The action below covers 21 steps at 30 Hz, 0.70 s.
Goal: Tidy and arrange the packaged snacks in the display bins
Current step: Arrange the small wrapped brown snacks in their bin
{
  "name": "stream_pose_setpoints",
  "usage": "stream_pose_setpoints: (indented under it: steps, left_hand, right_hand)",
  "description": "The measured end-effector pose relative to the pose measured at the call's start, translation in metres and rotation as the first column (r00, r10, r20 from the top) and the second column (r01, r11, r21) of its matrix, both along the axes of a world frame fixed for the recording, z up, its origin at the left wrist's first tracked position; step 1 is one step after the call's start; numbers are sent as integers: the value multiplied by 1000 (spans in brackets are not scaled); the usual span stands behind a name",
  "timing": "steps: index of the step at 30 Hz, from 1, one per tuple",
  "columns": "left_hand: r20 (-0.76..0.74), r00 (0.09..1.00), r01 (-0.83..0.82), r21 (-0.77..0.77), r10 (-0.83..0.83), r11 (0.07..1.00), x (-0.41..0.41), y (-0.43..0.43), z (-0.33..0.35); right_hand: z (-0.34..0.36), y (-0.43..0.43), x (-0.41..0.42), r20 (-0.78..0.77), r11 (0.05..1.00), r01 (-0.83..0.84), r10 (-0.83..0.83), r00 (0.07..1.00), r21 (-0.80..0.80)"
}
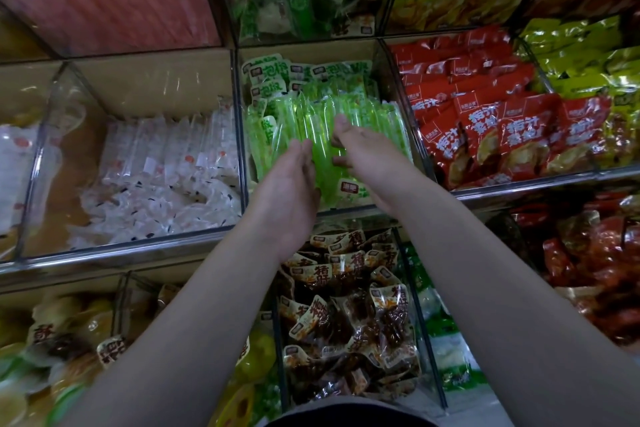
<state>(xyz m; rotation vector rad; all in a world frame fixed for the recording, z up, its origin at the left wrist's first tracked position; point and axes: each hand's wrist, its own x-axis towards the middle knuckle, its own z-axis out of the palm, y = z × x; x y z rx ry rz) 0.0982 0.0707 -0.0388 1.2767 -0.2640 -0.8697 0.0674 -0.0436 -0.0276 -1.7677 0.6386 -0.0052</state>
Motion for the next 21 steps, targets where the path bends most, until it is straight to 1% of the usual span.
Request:
stream_pose_setpoints:
  steps: [1, 2, 3, 4, 6, 9, 13, 16, 21]
  left_hand:
    - [-102, 992, -76, 26, 78, 997, 0, -5, 0]
    - [-64, 989, -126, 75, 131, 989, 0, -6, -8]
    - [-50, 995, -88, 65, 91, 994, 0, -6, -11]
    - [-20, 996, -87, 73, 89, 994, -3, -6, -11]
    - [-21, 994, -105, 55, 106, 993, -2, -3, -12]
    - [11, 996, -85, 14, 85, 996, -3, -2, -10]
    - [59, 996, -70, 34, 68, 997, -7, -2, -5]
    - [88, 990, -113, 6, 113, 994, -9, 1, -1]
    - [65, 987, -148, -38, 150, 988, -12, 7, 4]
  right_hand:
    - [-2, -1, -2, 6, 1000, 8, -8, 1000, 24]
    - [-5, -1, -4, 12, 999, 18, -18, 1000, 42]
    - [-7, -1, -5, 16, 998, 28, -29, 999, 54]
    - [-9, -2, -7, 19, 997, 39, -40, 999, 68]
    - [-12, -3, -10, 33, 992, 61, -65, 997, 110]
    - [-13, -4, -14, 63, 987, 79, -88, 994, 140]
    - [-13, 1, -17, 142, 996, 72, -78, 987, 43]
    - [-5, 6, -19, 210, 999, 48, -44, 977, -15]
    - [2, 12, -16, 277, 987, 42, 2, 961, -154]
